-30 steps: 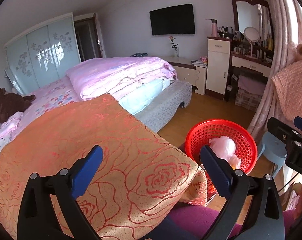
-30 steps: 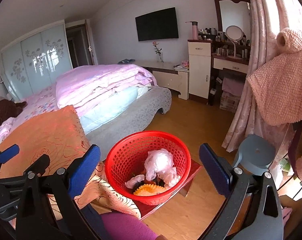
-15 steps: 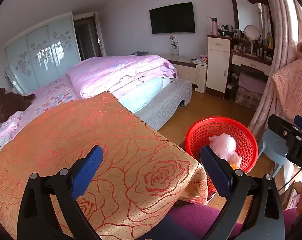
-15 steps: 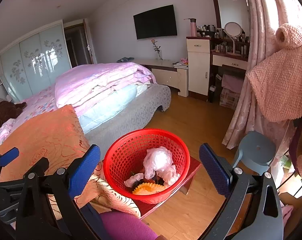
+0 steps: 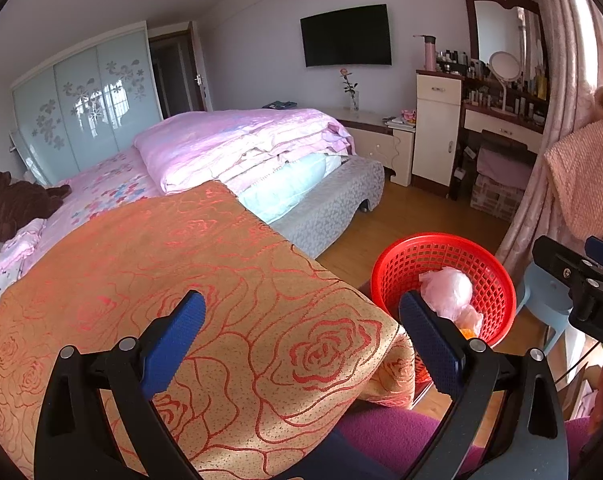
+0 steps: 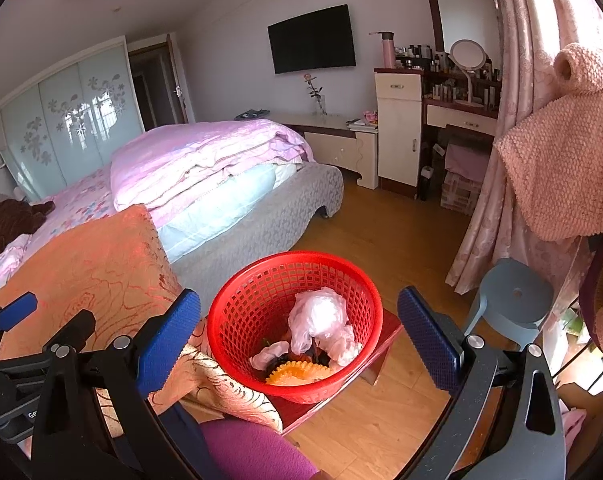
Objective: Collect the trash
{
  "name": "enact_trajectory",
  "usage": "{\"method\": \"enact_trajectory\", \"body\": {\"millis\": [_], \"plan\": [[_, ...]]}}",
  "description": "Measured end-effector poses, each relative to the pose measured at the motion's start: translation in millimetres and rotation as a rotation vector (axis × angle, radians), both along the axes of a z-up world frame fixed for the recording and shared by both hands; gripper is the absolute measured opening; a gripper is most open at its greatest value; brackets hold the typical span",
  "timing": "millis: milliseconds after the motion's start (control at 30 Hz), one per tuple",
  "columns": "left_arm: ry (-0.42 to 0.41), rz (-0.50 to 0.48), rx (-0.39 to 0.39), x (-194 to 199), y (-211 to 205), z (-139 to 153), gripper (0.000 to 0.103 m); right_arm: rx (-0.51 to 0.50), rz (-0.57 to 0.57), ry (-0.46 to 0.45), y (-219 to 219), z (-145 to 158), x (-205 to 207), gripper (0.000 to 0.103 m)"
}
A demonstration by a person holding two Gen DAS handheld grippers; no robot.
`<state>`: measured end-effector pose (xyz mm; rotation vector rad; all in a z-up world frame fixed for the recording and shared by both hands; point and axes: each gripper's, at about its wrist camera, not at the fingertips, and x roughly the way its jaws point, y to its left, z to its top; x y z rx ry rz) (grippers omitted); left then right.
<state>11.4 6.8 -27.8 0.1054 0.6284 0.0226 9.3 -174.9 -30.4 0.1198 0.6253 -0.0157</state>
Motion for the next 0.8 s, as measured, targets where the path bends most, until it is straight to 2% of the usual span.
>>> {"method": "enact_trajectory", "body": {"millis": [800], "plan": [[0.016, -0.014, 0.0, -1.5, -3.2, -6.0, 0.094, 0.002, -0.001, 0.002, -0.6, 0.5, 0.6, 0.096]]}}
